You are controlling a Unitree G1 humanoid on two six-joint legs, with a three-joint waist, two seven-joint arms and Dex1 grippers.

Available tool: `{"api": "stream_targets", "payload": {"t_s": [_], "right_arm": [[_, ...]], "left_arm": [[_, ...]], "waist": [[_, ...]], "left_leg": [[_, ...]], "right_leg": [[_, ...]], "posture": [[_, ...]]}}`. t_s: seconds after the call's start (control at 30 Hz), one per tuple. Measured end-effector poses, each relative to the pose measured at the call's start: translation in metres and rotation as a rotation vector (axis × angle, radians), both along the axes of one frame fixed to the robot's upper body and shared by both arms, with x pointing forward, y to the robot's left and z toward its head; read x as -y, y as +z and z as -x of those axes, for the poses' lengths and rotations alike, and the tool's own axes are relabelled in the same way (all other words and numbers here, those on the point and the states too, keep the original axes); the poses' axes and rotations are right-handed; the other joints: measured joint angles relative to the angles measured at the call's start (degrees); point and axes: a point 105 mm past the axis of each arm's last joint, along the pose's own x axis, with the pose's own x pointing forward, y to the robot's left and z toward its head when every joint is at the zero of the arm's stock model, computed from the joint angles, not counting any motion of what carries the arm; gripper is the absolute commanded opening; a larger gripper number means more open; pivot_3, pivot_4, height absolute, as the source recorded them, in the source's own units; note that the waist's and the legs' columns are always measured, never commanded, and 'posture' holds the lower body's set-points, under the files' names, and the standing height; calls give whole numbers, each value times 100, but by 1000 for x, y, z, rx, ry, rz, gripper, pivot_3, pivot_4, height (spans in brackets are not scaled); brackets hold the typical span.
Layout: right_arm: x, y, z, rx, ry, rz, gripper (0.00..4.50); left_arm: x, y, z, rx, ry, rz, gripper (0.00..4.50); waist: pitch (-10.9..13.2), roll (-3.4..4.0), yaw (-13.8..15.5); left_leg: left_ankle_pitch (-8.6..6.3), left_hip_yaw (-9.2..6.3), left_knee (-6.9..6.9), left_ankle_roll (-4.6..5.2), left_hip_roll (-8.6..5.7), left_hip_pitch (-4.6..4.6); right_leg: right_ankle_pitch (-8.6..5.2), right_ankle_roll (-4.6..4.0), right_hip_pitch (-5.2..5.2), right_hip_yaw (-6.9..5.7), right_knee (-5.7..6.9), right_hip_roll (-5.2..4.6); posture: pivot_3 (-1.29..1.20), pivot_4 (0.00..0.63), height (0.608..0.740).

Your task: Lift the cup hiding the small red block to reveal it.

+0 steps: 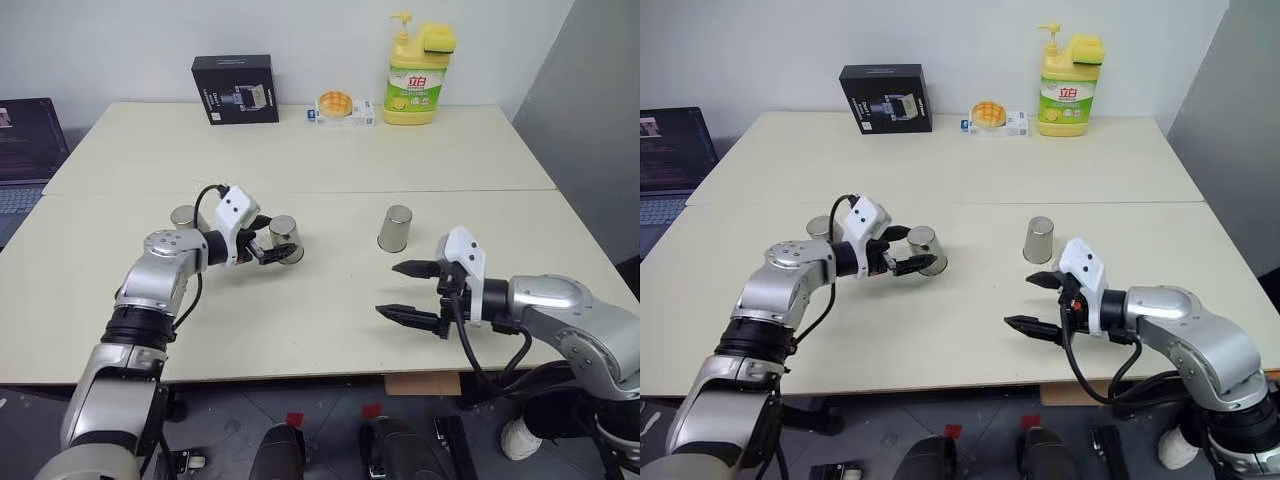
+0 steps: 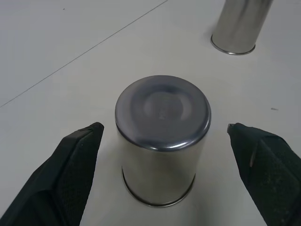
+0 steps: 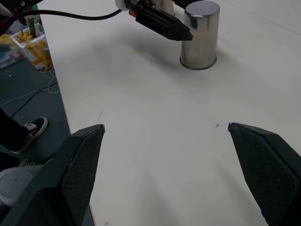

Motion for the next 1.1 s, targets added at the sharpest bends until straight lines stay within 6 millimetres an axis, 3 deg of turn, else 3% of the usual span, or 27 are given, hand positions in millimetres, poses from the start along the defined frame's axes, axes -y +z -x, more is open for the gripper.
{"api": "stream_targets", "payload": {"t_s": [0.03,0.07,0.1,0.27,0.5,0.77,0.9,1.1], "right_arm": [[0,0,0,-1,-1,1,4500],[0,0,0,-1,-1,1,4500],[0,0,0,-1,-2,1,4500],[0,0,0,-2,-1,-2,4500],[-1,2,1,-5,3,-6,4500],[-1,4,-1,1,-7,0,4500],[-1,4,-1,1,-6,-2,4500],[-2,6,-4,7,-2,-9,4500]], "left_arm": [[-1,-1,-1,0,4,-4,4133],[-2,-3,-4,-3,16,-6,3672],[-2,-5,-5,-4,18,-6,3722],[2,-5,-6,0,6,7,2728],[3,14,7,41,-20,58,2714],[-31,55,15,175,181,86,2714],[-45,53,8,190,294,68,2714],[-48,13,-6,75,396,116,2714]], "waist": [[0,0,0],[0,0,0],[0,0,-2],[0,0,1],[0,0,-11],[0,0,-1],[0,0,1],[0,0,10]], "left_leg": [[0,0,0,0,1,0],[0,-1,0,0,0,0],[0,0,1,0,1,0],[0,-1,4,0,1,-1],[0,-2,4,-1,7,-1],[1,-9,13,-1,10,2],[1,-6,19,-1,7,0],[0,-4,40,-1,5,-10]], "right_leg": [[0,0,0,0,0,0],[0,0,0,-1,0,0],[0,0,0,0,0,0],[1,1,0,0,1,1],[1,1,0,0,2,0],[2,3,4,-3,8,-5],[5,9,5,0,8,-5],[11,18,5,1,8,-4]], "posture": [[0,150,740],[0,150,740],[0,150,740],[0,150,740],[0,150,740],[0,150,740],[0,150,740],[0,150,740]]}}
